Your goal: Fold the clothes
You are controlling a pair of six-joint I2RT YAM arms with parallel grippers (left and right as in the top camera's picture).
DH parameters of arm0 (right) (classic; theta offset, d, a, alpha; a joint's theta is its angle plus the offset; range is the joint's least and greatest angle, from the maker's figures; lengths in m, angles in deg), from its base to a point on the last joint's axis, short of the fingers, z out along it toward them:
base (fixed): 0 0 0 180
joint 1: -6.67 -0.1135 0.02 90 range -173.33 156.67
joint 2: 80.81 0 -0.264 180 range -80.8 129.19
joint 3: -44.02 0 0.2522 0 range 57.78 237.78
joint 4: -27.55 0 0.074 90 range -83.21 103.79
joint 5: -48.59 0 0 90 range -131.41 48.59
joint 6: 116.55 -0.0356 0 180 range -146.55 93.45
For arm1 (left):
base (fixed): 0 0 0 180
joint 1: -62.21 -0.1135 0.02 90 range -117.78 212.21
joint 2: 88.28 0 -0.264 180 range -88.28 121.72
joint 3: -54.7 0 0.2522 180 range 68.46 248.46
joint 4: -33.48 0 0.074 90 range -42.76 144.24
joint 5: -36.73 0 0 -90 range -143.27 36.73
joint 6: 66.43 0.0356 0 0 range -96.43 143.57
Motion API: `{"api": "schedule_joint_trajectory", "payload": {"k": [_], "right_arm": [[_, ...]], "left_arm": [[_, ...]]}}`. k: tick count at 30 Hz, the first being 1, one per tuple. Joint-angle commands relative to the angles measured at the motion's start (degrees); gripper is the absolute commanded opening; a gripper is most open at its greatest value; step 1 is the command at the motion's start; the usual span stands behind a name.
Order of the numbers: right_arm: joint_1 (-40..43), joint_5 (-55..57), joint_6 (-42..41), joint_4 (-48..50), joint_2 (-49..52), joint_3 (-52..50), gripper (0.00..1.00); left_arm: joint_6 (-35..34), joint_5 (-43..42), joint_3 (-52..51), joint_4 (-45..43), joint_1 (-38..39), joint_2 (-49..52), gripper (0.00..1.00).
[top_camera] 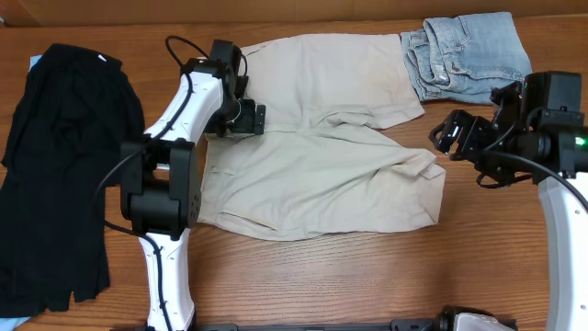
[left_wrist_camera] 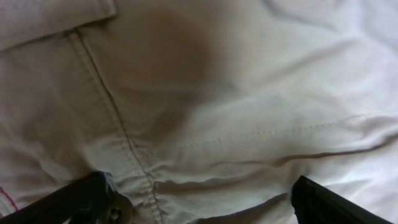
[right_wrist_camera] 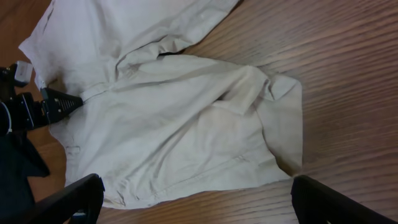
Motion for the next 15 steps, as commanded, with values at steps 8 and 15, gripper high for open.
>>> {"api": "schedule_joint_trajectory", "payload": {"k": [8, 15], "right_arm": [[-0.26, -0.26, 0.22, 0.98, 7.41, -0.48, 1.00], [-0.28, -0.24, 0.22, 1.86, 8.15, -0.46, 1.00]], "left_arm": [[7.61, 7.69, -0.37, 0.76, -6.67, 2.97, 1.00], [8.07, 7.72, 8.68, 9.29, -6.34, 2.51, 1.00]]}}
